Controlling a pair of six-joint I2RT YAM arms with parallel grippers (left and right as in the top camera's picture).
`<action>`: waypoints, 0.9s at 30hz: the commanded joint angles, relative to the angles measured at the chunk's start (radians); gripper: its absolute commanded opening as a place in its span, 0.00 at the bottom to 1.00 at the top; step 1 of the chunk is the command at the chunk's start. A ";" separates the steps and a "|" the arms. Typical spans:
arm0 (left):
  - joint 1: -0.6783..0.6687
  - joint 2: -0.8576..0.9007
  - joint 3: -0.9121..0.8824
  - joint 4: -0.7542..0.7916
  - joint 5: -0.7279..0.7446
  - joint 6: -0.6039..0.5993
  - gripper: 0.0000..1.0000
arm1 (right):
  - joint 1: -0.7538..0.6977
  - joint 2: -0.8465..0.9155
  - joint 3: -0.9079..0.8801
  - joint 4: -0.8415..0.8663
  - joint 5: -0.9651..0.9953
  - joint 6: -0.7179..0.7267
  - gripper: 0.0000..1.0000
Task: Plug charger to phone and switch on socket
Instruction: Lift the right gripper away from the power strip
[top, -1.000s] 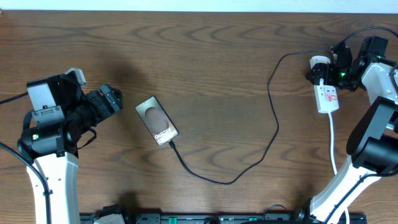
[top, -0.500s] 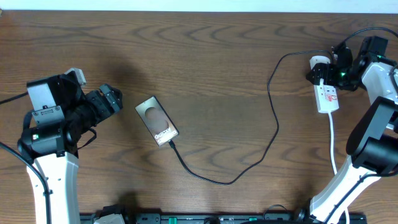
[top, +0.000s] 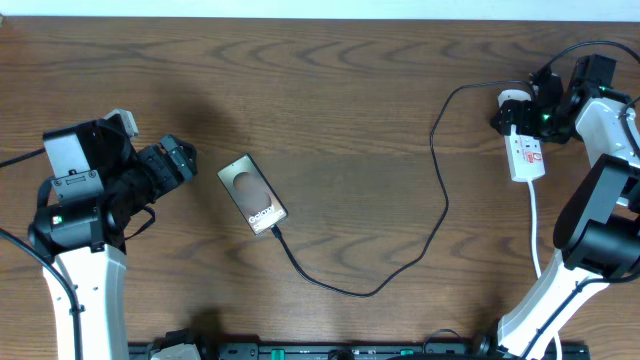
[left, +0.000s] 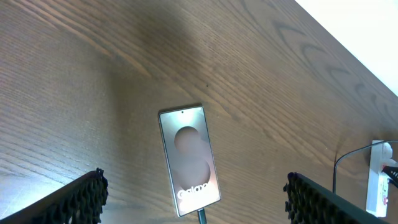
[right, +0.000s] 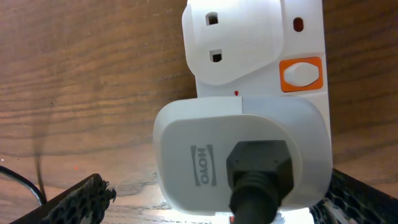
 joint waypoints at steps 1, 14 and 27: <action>0.000 0.004 0.006 -0.003 -0.009 0.017 0.90 | 0.047 0.012 -0.021 -0.003 -0.123 0.034 0.97; 0.000 0.004 0.006 -0.003 -0.009 0.017 0.90 | 0.047 0.011 -0.060 0.014 -0.124 0.099 0.98; 0.000 0.004 0.006 -0.003 -0.009 0.017 0.90 | 0.040 0.011 -0.032 -0.010 -0.030 0.079 0.98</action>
